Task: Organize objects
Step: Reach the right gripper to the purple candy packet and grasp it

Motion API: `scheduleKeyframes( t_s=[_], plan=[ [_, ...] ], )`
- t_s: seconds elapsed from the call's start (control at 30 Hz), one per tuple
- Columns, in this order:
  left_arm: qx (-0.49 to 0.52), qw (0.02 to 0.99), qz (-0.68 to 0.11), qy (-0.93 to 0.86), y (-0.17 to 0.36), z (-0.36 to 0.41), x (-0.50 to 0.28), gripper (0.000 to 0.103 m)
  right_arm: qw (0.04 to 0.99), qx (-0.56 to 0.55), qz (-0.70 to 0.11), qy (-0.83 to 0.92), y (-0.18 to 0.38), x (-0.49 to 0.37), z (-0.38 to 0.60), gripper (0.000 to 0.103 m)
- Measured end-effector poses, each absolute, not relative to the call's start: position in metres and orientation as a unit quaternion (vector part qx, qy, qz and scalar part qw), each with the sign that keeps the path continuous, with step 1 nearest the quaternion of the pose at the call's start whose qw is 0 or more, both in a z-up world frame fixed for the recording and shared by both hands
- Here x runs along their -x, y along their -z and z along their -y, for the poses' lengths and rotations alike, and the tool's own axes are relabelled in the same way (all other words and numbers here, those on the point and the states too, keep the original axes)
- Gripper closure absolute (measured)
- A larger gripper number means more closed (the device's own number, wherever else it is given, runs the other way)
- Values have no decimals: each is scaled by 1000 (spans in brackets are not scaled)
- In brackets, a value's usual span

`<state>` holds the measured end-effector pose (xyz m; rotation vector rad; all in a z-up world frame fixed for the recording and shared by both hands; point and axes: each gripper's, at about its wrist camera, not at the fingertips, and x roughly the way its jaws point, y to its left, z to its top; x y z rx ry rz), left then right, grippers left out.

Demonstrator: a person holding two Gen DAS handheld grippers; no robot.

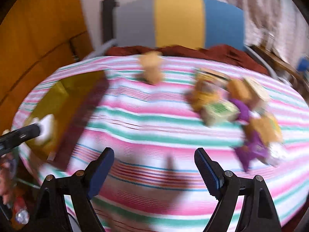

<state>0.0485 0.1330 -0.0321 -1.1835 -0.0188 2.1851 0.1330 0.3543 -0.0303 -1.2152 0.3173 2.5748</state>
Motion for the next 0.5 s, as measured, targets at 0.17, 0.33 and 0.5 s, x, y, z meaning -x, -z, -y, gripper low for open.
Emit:
scheduleKeyframes(
  t_s=[0.17, 0.33, 0.5],
  plan=[
    [453, 342, -13, -823, 38, -152, -65, 55, 227, 439, -150, -856, 42, -166, -423, 18],
    [457, 351, -32, -817, 42, -170, -79, 55, 265, 444, -205, -831, 49, -182, -476, 18],
    [451, 353, -59, -818, 40, -186, -89, 55, 244, 432, -267, -826, 57, -171, -506, 18]
  ],
)
